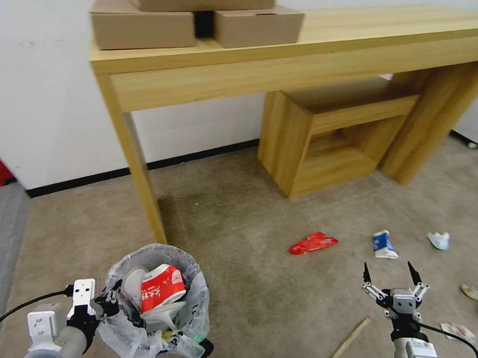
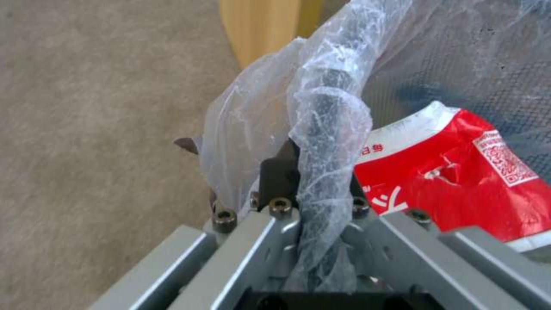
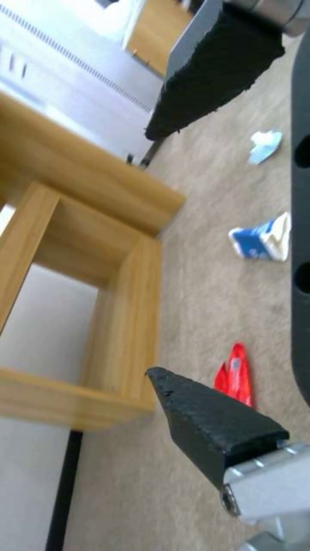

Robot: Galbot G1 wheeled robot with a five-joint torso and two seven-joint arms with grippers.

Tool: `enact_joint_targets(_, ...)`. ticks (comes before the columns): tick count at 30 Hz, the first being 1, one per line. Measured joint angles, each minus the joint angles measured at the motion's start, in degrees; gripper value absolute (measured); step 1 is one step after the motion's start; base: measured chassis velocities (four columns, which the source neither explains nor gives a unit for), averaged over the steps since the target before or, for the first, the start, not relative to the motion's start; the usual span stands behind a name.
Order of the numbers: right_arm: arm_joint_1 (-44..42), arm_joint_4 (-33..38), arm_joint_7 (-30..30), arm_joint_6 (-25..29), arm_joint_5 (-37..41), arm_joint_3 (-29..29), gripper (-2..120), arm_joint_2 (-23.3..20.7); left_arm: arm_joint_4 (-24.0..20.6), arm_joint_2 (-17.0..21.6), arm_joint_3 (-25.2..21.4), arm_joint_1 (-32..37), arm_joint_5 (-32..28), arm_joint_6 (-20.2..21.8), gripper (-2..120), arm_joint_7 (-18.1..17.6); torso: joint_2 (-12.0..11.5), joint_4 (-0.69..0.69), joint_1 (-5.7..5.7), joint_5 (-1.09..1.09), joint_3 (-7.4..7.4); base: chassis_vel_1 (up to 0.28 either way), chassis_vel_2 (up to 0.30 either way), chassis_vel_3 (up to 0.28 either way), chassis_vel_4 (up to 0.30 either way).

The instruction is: Pick up the trash bin and place the garbage on the floor into it.

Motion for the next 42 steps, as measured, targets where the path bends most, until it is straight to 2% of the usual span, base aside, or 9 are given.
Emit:
enact_joint_targets(16, -1.86, 1.9, 2.39, -4.47, 5.8, -3.61, 100, -1.65, -0.03, -1.24, 1.1, 0.92, 2.76, -1.09, 0, 1.26, 0.0, 0.02, 0.0, -0.01, 0.0, -0.011, -0.012, -0.012, -0.01)
enact_joint_targets(42, -2.72, 2.39, 1.87, -4.75, 4.04, -2.53, 100, -0.78, 0.55, -1.61, 3.31, 0.96, 4.56, -1.2, 0, 1.11, 0.0, 0.01, 0.0, 0.0, 0.0, -0.019, -0.02, -0.016, -0.021)
